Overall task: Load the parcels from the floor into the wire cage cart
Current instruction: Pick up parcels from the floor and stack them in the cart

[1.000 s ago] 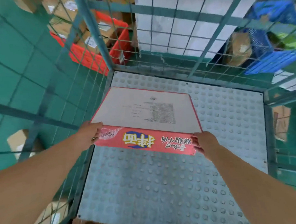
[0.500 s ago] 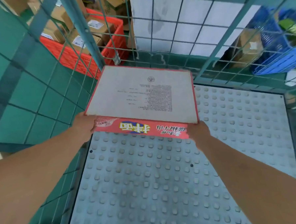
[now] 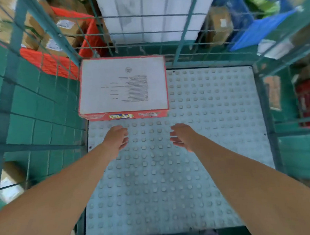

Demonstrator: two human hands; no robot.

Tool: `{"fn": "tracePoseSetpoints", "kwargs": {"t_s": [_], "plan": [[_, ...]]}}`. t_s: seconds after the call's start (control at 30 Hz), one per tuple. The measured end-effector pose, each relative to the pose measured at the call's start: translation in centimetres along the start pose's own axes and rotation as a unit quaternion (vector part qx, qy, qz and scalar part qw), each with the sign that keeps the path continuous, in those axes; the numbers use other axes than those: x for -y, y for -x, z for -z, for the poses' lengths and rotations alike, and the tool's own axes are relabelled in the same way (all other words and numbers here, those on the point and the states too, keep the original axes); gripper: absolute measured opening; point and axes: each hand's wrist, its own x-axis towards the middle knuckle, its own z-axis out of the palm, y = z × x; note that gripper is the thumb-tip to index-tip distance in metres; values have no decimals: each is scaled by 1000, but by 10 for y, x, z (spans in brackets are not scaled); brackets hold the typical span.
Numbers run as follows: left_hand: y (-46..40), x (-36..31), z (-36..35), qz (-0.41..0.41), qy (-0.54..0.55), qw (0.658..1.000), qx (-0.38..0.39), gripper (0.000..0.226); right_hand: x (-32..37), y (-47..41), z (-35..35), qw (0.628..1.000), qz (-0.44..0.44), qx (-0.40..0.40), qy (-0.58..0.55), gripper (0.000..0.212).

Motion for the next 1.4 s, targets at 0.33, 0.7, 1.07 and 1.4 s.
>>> {"fn": "tracePoseSetpoints", "kwargs": {"t_s": [0.33, 0.7, 1.07, 1.4], "plan": [[169, 84, -129, 38, -154, 979, 127, 17, -139, 144, 127, 989, -62, -17, -131, 33], [288, 260, -311, 16, -369, 909, 194, 20, -397, 244, 266, 909, -166, -107, -367, 38], [439, 511, -455, 3, -591, 735, 333, 10, -721, 348, 318, 785, -214, -227, -535, 39], [485, 666, -469, 31, -727, 602, 328, 22, -891, 410, 265, 648, -411, -347, -540, 42]]}}
